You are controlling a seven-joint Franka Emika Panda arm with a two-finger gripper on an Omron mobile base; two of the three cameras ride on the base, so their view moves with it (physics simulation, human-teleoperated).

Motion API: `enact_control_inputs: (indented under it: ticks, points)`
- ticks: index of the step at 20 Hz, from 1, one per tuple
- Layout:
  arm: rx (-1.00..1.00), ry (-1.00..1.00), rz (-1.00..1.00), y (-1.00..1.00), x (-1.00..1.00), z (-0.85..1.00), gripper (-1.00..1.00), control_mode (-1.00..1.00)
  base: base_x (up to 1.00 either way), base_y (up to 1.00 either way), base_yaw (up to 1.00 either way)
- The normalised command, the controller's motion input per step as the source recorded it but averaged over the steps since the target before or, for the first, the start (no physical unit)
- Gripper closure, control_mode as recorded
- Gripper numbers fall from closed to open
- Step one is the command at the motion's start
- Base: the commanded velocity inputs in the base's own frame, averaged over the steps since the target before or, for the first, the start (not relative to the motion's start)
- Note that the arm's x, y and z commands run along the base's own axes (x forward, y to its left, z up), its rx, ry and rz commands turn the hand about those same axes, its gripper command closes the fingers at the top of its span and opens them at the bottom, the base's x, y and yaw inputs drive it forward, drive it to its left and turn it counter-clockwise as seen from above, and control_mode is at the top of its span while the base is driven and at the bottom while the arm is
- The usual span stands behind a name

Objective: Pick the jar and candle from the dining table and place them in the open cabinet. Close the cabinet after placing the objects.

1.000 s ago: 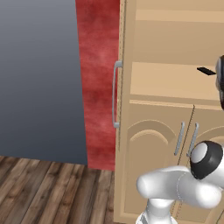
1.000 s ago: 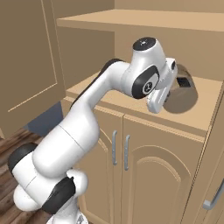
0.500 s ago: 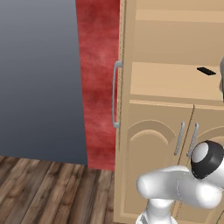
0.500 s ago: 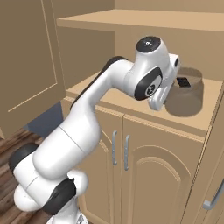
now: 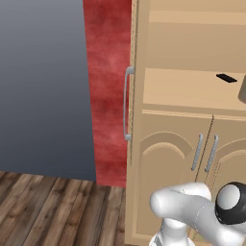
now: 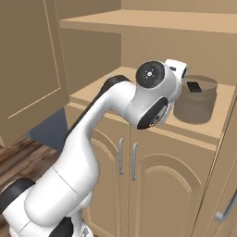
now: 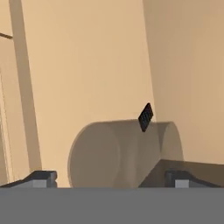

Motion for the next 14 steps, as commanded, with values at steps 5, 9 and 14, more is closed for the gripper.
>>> enact_control_inputs:
  ticks: [5, 9, 14]
  points:
    - [-0.05, -0.32, 0.03, 0.20, -0.04, 0.10, -1.00, -1.00, 0.00, 0.00, 0.00]
    - [-0.06, -0.28, 0.07, 0.11, 0.01, 0.29, -1.00, -1.00, 0.00, 0.00, 0.00]
    - [-0.09, -0.21, 0.04, 0.30, -0.29, 0.28, -1.00, -1.00, 0.00, 0.00, 0.00]
